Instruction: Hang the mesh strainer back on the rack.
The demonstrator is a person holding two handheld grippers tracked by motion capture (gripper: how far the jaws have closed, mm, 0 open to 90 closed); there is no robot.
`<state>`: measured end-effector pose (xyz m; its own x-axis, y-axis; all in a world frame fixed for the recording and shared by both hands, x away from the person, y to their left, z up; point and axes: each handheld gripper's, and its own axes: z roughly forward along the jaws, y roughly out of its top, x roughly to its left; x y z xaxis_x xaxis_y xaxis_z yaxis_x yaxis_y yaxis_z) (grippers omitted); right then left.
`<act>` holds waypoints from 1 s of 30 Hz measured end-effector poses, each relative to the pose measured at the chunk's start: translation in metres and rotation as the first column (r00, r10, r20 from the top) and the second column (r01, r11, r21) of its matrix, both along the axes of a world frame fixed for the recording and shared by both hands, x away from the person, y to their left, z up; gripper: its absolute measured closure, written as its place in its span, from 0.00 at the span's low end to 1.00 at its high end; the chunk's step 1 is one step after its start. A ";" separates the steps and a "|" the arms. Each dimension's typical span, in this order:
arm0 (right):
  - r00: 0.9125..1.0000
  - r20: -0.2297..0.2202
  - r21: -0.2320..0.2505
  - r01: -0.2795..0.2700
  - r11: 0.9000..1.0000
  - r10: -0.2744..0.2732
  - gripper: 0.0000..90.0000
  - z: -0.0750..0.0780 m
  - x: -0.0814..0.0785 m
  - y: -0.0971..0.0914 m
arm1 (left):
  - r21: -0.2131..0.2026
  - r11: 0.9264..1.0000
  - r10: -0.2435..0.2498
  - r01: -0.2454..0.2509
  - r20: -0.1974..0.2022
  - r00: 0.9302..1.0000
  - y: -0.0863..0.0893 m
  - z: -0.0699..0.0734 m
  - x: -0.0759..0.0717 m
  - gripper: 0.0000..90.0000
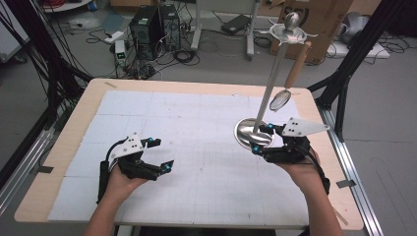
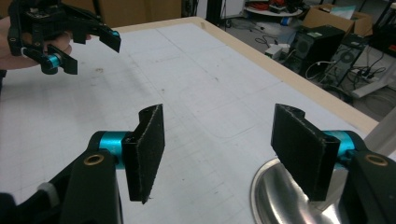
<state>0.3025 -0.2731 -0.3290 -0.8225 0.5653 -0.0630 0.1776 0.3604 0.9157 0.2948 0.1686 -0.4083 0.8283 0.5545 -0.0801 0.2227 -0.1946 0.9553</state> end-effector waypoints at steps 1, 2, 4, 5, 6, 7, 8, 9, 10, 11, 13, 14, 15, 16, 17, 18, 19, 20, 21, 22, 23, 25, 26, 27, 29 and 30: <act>1.000 -0.007 -0.002 -0.001 1.000 0.001 0.38 -0.002 0.000 0.000 | -0.001 1.000 0.000 0.000 0.000 1.000 0.000 0.000 0.000 0.12; 1.000 -0.012 -0.006 -0.001 1.000 0.001 0.38 -0.005 0.000 0.001 | -0.005 1.000 0.005 -0.005 -0.001 1.000 0.000 0.000 0.000 0.12; 1.000 -0.024 -0.017 0.003 1.000 -0.003 0.37 -0.009 0.000 0.002 | -0.001 1.000 0.004 -0.004 0.001 1.000 0.001 0.000 0.001 0.12; 1.000 -0.024 -0.022 0.010 1.000 -0.011 0.37 -0.011 0.000 0.002 | 0.000 1.000 0.004 -0.004 0.003 1.000 0.000 0.000 0.001 0.12; 1.000 -0.029 -0.020 0.012 1.000 -0.012 0.37 -0.014 0.000 0.001 | -0.001 1.000 0.007 -0.007 0.003 1.000 -0.001 0.000 0.001 0.12; 0.999 -0.034 -0.016 0.019 1.000 -0.020 0.37 -0.016 0.000 0.001 | 0.002 1.000 0.003 -0.003 0.002 1.000 -0.001 0.000 0.001 0.12; 0.999 -0.042 -0.015 0.024 1.000 -0.025 0.36 -0.019 0.000 0.001 | 0.007 1.000 -0.001 0.001 0.002 1.000 -0.002 -0.001 0.001 0.12; 0.998 -0.053 -0.013 0.029 0.999 -0.030 0.36 -0.022 0.000 0.000 | 0.012 1.000 -0.002 0.002 0.003 1.000 -0.003 -0.001 0.000 0.12; 0.998 -0.060 -0.017 0.032 0.999 -0.033 0.35 -0.025 0.000 0.000 | 0.017 1.000 -0.003 0.003 0.005 1.000 -0.003 -0.001 0.000 0.12; 0.997 -0.065 -0.023 0.036 0.999 -0.037 0.35 -0.028 0.001 -0.001 | 0.017 1.000 -0.004 0.004 0.004 1.000 -0.004 -0.001 0.000 0.12; 0.996 -0.079 -0.014 0.043 0.999 -0.044 0.34 -0.033 0.000 -0.001 | 0.022 1.000 -0.006 0.006 0.006 1.000 -0.005 -0.001 0.000 0.12; 0.996 -0.076 -0.018 0.049 0.999 -0.051 0.33 -0.036 -0.001 -0.002 | 0.023 1.000 -0.007 0.007 0.006 1.000 -0.005 -0.001 0.000 0.12; 0.996 -0.075 -0.018 0.052 0.998 -0.053 0.32 -0.038 -0.001 -0.002 | 0.025 1.000 -0.008 0.007 0.006 1.000 -0.006 -0.002 -0.001 0.12; 0.995 -0.082 -0.014 0.054 0.998 -0.055 0.32 -0.041 -0.001 -0.002 | 0.029 1.000 -0.009 0.009 0.006 1.000 -0.006 -0.002 -0.001 0.12; 0.994 -0.092 -0.018 0.056 0.998 -0.057 0.31 -0.044 -0.001 -0.002 | 0.031 0.999 -0.012 0.012 0.006 1.000 -0.006 -0.002 -0.001 0.12; 0.993 -0.098 -0.022 0.061 0.998 -0.062 0.31 -0.046 -0.002 -0.001 | 0.030 0.999 -0.011 0.011 0.006 1.000 -0.007 -0.002 -0.002 0.12; 0.993 -0.101 -0.022 0.059 0.998 -0.061 0.31 -0.048 -0.002 -0.001 | 0.030 0.999 -0.012 0.012 0.006 1.000 -0.007 -0.002 -0.002 0.12; 0.992 -0.107 -0.022 0.060 0.998 -0.062 0.30 -0.049 -0.002 0.000 | 0.033 0.999 -0.012 0.011 0.006 1.000 -0.007 -0.002 -0.002 0.12; 0.992 -0.111 -0.024 0.060 0.998 -0.062 0.29 -0.050 -0.002 0.000 | 0.037 0.999 -0.011 0.011 0.007 1.000 -0.007 -0.002 -0.002 0.12; 0.991 -0.116 -0.029 0.061 0.998 -0.064 0.29 -0.051 -0.002 0.001 | 0.035 0.999 -0.011 0.011 0.006 1.000 -0.007 -0.002 -0.002 0.12; 0.991 -0.119 -0.031 0.060 0.998 -0.063 0.28 -0.052 -0.001 0.001 | 0.034 0.999 -0.010 0.010 0.006 1.000 -0.007 -0.002 -0.002 0.12; 0.990 -0.127 -0.030 0.063 0.998 -0.066 0.28 -0.052 -0.001 0.002 | 0.035 0.999 -0.008 0.008 0.004 1.000 -0.006 -0.002 -0.001 0.12; 0.990 -0.127 -0.033 0.064 0.997 -0.067 0.28 -0.052 0.000 0.002 | 0.035 0.999 -0.007 0.007 0.002 1.000 -0.006 -0.003 -0.001 0.12; 0.989 -0.132 -0.032 0.066 0.997 -0.070 0.28 -0.053 0.000 0.002 | 0.036 0.999 -0.006 0.006 0.003 1.000 -0.006 -0.003 -0.001 0.12; 0.988 -0.139 -0.037 0.067 0.997 -0.072 0.28 -0.054 0.001 0.002 | 0.039 0.999 -0.007 0.007 0.003 1.000 -0.007 -0.003 -0.001 0.12; 0.987 -0.141 -0.042 0.067 0.997 -0.072 0.28 -0.054 0.001 0.002 | 0.041 0.999 -0.008 0.008 0.003 1.000 -0.007 -0.003 -0.001 0.12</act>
